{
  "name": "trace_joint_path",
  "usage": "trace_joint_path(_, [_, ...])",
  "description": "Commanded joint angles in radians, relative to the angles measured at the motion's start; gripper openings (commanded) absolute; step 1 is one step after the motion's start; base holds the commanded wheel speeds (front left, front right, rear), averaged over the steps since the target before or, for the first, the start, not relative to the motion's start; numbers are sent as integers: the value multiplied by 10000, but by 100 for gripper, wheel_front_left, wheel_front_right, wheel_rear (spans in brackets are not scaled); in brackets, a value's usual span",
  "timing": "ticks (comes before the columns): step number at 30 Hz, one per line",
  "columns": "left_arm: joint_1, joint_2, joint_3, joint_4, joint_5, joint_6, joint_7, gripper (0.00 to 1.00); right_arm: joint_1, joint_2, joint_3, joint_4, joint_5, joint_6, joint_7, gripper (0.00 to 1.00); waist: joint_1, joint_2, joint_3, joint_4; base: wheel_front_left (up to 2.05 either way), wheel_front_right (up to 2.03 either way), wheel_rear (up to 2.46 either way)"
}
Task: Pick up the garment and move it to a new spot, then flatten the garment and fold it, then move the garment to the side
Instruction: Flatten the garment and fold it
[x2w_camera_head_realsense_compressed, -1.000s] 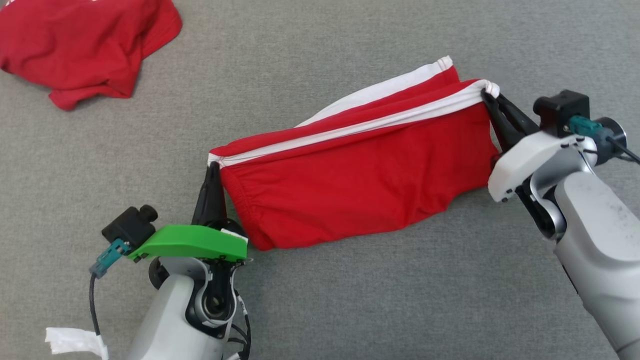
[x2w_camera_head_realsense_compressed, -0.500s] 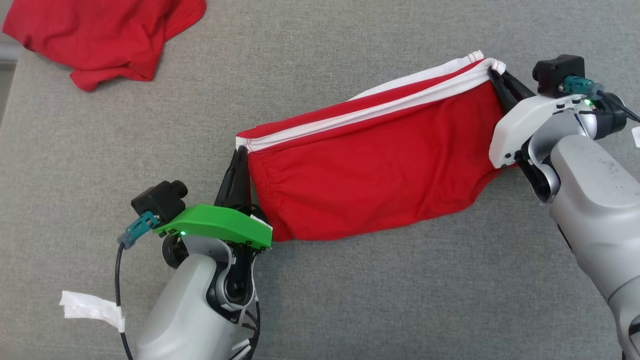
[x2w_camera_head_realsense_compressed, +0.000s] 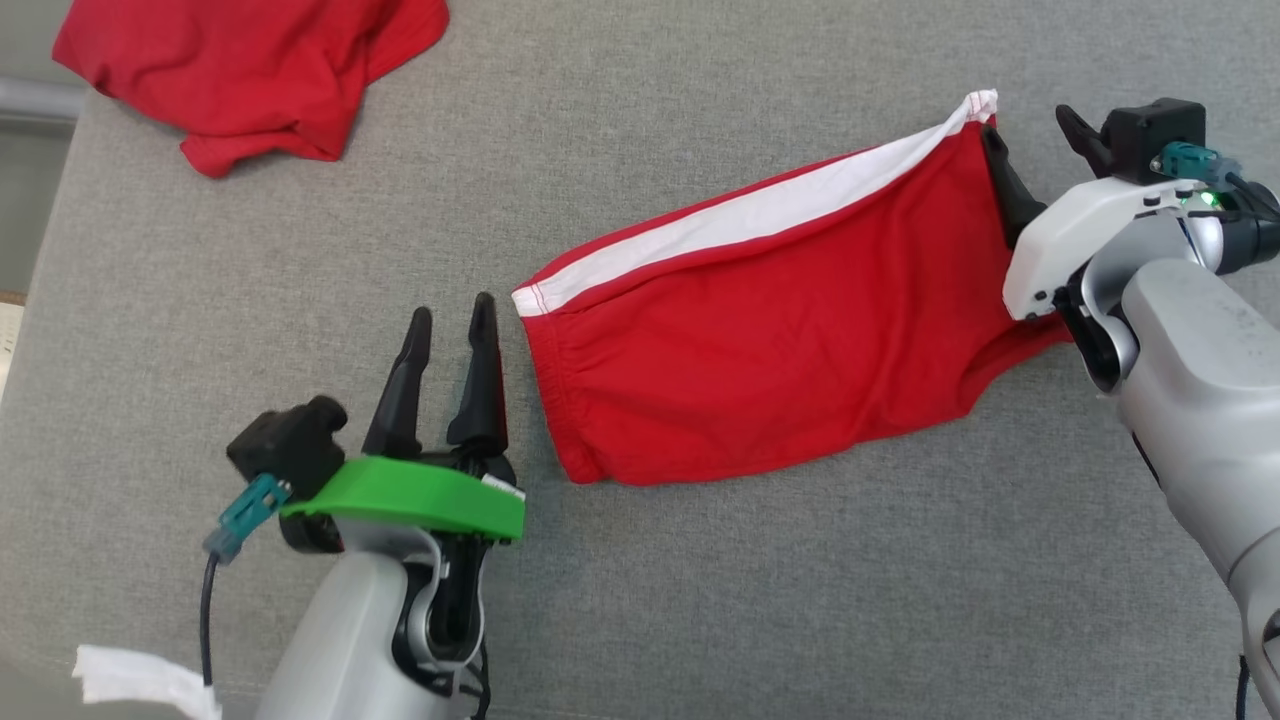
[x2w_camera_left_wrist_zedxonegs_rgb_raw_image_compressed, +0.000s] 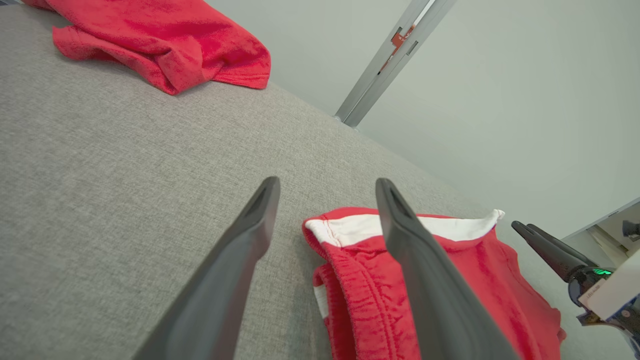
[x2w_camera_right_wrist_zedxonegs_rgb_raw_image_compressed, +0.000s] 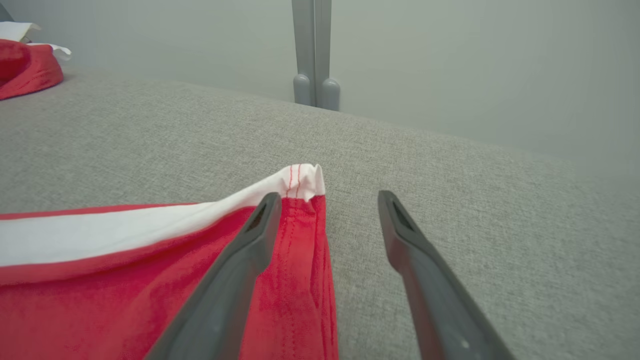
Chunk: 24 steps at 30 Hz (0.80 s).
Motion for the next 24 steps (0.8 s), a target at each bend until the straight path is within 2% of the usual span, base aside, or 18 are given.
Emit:
trace_joint_path(1, [271,56,152,-197,224,-54,-4,100,184,-114,100,35,174,-17,-78,100,0,0,-131,-2,0,0,0])
trace_joint_path(5, [950,55,564,-795,745,-29,-4,100,546,-310,594,-148,683,-17,251,100,0,0,-398,-18,0,0,0])
trace_joint_path(13, [1944,53,1088,-1648,894,173,-4,100,1206,-734,1511,-558,1700,-17,1238,100,0,0,-745,35,0,0,0])
trace_joint_path(22, [2288,53,1332,-2047,1149,273,-4,100,1374,-602,1939,-89,2361,-16,2377,100,0,0,-900,331,0,0,0])
trace_joint_path(23, [2310,53,1370,-2070,1181,261,-4,100,1400,-578,2000,-47,2443,-16,2525,89,0,0,-923,348,0,0,0])
trace_joint_path(24, [2331,53,1400,-2093,1176,268,-4,100,1426,-556,2045,-6,2496,-16,2648,49,0,0,-941,357,0,0,0])
